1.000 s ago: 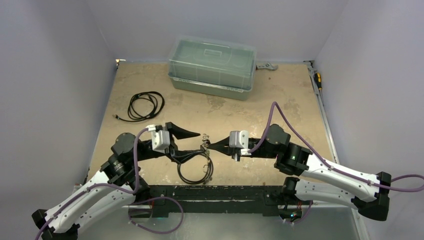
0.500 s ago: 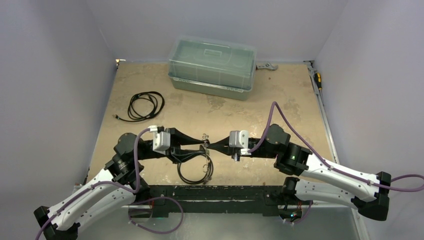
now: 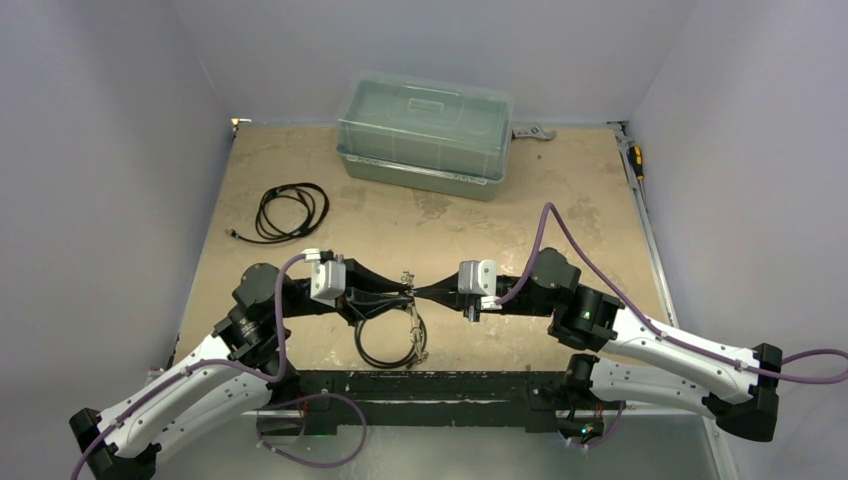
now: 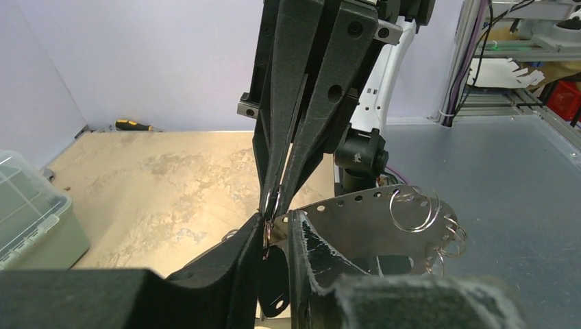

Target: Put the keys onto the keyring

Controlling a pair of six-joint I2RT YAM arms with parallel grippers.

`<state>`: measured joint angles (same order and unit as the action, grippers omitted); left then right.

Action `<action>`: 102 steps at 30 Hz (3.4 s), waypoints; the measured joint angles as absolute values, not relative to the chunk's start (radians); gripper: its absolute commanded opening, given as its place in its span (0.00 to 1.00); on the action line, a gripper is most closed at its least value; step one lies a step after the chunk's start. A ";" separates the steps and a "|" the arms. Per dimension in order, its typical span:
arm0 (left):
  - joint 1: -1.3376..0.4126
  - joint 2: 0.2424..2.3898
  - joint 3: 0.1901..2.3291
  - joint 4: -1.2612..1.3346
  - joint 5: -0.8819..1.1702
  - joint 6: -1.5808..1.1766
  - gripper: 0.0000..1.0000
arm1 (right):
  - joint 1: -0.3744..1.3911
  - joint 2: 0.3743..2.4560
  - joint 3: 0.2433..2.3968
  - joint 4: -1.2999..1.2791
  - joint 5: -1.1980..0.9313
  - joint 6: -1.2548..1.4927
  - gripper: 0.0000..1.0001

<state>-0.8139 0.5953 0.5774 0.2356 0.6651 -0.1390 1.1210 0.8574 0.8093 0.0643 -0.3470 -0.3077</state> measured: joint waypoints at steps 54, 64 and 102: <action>-0.815 0.539 0.717 -0.241 0.487 0.089 0.00 | 1.121 0.960 0.833 0.058 -0.317 -0.300 0.38; -0.815 0.582 0.718 -0.295 0.490 0.121 0.00 | 1.121 0.972 0.837 0.040 -0.331 -0.301 0.37; -0.813 0.589 0.718 -0.318 0.535 0.124 0.00 | 1.122 1.039 0.871 0.010 -0.307 -0.304 0.16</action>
<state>-0.8135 0.5888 0.7181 -0.3183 0.5354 0.1242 1.1225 1.0389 0.8715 0.0101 -0.3073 -0.3042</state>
